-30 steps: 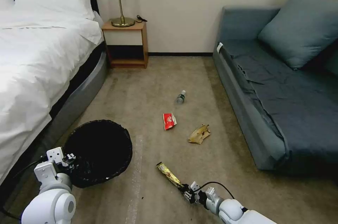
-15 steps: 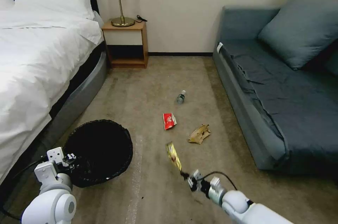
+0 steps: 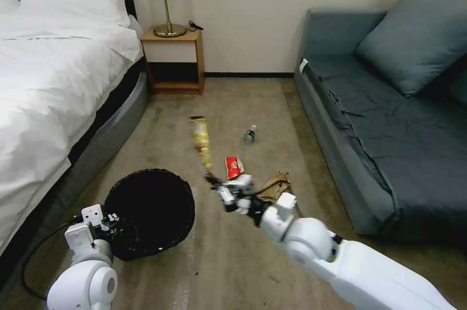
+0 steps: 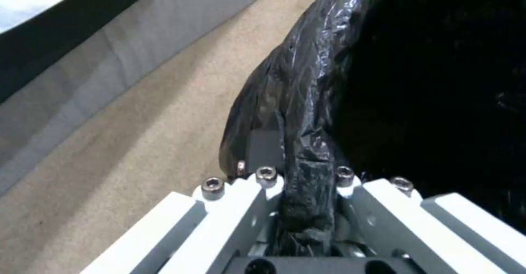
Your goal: Pick up the trash bin, then pick up the garbage on the floor and place it into the trash bin.
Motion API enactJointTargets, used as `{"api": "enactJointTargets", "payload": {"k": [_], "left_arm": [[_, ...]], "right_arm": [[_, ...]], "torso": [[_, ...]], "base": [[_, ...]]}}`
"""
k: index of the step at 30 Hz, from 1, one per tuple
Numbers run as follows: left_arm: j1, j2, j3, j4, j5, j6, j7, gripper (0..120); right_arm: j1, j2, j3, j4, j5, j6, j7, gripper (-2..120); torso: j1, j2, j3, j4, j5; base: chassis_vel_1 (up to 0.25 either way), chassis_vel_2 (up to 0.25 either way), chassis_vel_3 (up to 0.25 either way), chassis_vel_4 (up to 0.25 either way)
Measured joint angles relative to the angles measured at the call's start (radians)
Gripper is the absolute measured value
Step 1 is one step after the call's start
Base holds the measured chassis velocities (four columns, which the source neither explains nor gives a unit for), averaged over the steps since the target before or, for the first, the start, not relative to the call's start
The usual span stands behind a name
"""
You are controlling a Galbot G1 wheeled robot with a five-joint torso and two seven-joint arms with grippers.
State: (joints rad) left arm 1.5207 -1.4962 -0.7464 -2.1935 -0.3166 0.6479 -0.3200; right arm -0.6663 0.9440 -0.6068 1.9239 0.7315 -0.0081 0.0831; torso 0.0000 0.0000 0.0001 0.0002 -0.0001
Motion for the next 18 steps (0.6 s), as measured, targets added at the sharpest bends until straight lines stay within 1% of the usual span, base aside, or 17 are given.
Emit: {"api": "enactJointTargets", "payload": {"k": [1, 5, 6, 10, 11, 12, 14, 15, 16, 18], "left_arm": [[0.0, 0.0, 0.0, 0.0, 0.0, 0.0, 0.0, 3], [0.003, -0.008, 0.001, -0.015, 0.003, 0.001, 0.002, 3], [0.003, -0.008, 0.001, -0.015, 0.003, 0.001, 0.002, 3], [0.007, -0.014, -0.003, -0.027, 0.004, 0.002, 0.003, 3], [0.007, -0.014, -0.003, -0.027, 0.004, 0.002, 0.003, 3], [0.009, -0.015, -0.005, -0.029, 0.004, 0.002, 0.003, 3], [0.011, -0.016, -0.008, -0.033, 0.004, 0.002, 0.004, 3], [0.012, -0.016, -0.009, -0.035, 0.004, 0.002, 0.004, 3], [0.012, -0.016, -0.009, -0.035, 0.004, 0.002, 0.004, 3], [0.013, -0.016, -0.011, -0.039, 0.003, 0.002, 0.004, 3]], "right_arm": [[0.0, 0.0, 0.0, 0.0, 0.0, 0.0, 0.0, 0], [0.053, 0.064, -0.13, -0.082, -0.02, 0.0, 0.048, 0], [0.053, 0.064, -0.13, -0.082, -0.02, 0.0, 0.048, 0], [0.073, 0.134, -0.207, -0.161, -0.05, 0.001, 0.086, 0], [0.073, 0.134, -0.207, -0.161, -0.05, 0.001, 0.086, 0], [0.072, 0.152, -0.214, -0.181, -0.062, 0.002, 0.091, 2], [0.07, 0.17, -0.224, -0.196, -0.068, 0.001, 0.102, 10], [0.07, 0.177, -0.227, -0.197, -0.069, -0.001, 0.108, 15], [0.07, 0.177, -0.227, -0.197, -0.069, -0.001, 0.108, 15], [0.07, 0.187, -0.23, -0.197, -0.07, -0.006, 0.115, 23]], "torso": [[0.0, 0.0, 0.0, 0.0, 0.0], [0.0, 0.0, 0.0, -0.0002, -0.0001], [0.0, 0.0, 0.0, -0.0002, -0.0001], [0.0, 0.0, 0.0, -0.0002, 0.0], [0.0, 0.0, 0.0, -0.0002, 0.0], [0.0, 0.0, 0.0, -0.0001, 0.0], [0.0, 0.0, 0.0, -0.0002, -0.0001], [0.0, 0.0, 0.0, -0.0002, -0.0001], [0.0, 0.0, 0.0, -0.0002, -0.0001], [0.0, 0.0, 0.0, -0.0002, 0.0]], "base": [[0.0, 0.0, 0.0, 0.0], [0.0, 0.0, 0.0, 0.0], [0.0, 0.0, 0.0, 0.0], [0.0, 0.0, 0.0, 0.0], [0.0, 0.0, 0.0, 0.0], [0.0, 0.0, 0.0, 0.0], [0.0, 0.0, 0.0, 0.0], [0.0, 0.0, 0.0, 0.0], [0.0, 0.0, 0.0, 0.0], [0.0, 0.0, 0.0, 0.0]]}}
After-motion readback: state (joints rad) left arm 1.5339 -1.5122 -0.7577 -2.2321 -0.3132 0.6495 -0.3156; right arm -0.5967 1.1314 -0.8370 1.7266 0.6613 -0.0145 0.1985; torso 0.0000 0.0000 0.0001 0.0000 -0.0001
